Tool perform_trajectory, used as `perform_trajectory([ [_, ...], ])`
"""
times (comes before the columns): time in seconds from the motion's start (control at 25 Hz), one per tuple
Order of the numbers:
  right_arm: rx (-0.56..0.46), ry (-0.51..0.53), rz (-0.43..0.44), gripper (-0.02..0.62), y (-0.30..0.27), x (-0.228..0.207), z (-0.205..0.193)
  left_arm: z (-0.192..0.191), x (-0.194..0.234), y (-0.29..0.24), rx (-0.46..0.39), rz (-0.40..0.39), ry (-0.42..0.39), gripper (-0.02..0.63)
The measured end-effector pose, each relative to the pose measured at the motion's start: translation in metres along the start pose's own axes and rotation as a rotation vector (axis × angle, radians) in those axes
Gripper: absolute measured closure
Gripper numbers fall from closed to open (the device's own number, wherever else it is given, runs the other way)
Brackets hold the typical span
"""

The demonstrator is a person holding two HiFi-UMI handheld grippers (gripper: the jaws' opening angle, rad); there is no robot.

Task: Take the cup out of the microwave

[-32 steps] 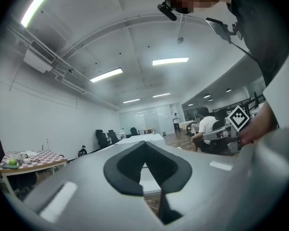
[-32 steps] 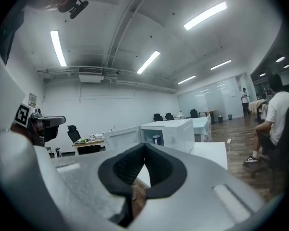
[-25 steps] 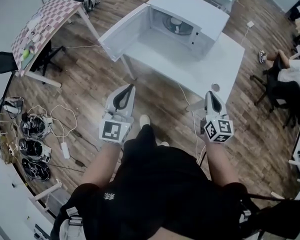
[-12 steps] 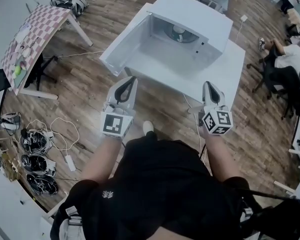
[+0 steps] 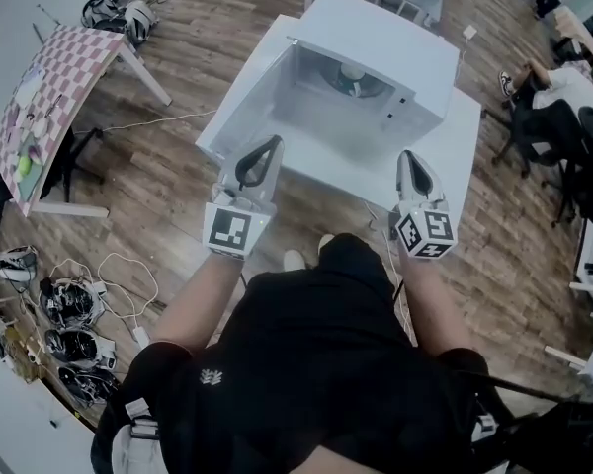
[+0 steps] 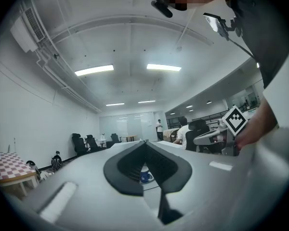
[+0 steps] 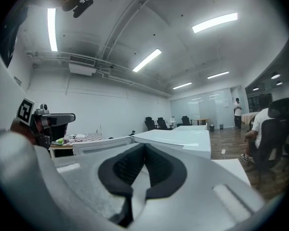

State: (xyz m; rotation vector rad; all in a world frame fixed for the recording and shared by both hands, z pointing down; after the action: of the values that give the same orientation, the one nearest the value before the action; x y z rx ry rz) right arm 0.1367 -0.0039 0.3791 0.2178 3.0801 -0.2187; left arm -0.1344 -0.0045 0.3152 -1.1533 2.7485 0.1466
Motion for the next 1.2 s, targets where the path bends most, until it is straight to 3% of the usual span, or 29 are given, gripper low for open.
perform_trajectory([
  [0.44, 0.010, -0.006, 0.001, 0.594, -0.102, -0.020, -0.020, -0.024, 0.029, -0.087, 0.013, -0.020, 0.008, 0.600],
  [0.8, 0.053, 0.009, 0.011, 0.594, -0.196, -0.027, -0.059, -0.072, 0.071, -0.150, 0.059, -0.009, 0.007, 0.600],
  [1.2, 0.091, 0.061, 0.021, 0.592, -0.249, -0.026, -0.098, -0.126, 0.092, -0.183, 0.124, 0.002, 0.063, 0.600],
])
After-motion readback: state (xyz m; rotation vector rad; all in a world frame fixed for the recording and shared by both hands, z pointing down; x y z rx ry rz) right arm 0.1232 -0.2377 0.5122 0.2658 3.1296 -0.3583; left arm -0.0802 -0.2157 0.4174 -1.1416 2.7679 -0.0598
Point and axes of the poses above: the fingertips, and each gripper's own axes: y backward along the fingers, x to its left, z out of its top, the point moved 3 cm from there along y, backward along the fingers, and after that the axes turned 9 degrees about -z, right-handed, at the moved point
